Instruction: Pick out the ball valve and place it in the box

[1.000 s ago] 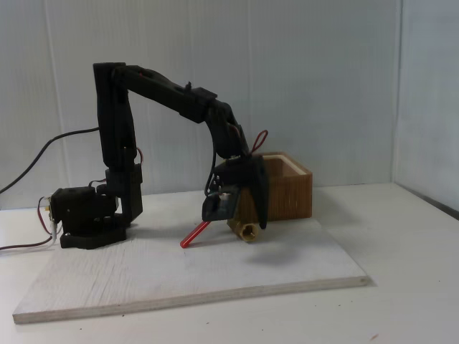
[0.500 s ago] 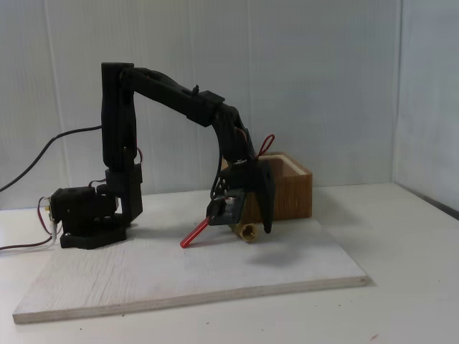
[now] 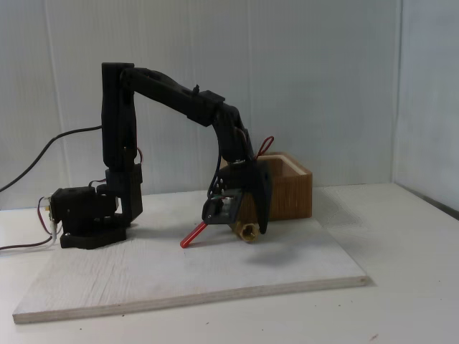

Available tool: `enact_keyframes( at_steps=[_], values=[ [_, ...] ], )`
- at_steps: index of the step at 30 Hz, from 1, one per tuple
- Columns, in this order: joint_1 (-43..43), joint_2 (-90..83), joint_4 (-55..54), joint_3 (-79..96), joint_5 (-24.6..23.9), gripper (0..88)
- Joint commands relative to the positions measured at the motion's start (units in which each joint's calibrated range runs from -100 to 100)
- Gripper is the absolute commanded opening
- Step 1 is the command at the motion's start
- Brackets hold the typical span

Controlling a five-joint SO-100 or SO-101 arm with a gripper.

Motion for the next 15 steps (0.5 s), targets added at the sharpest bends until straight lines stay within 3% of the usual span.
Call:
enact_keyframes(
  at_steps=[1,15],
  values=[
    [-1.13,-0.33,4.76,-3.54,0.26,50.7],
    [-1.35,-0.33,6.31,-3.54,0.31,50.2]
  ],
)
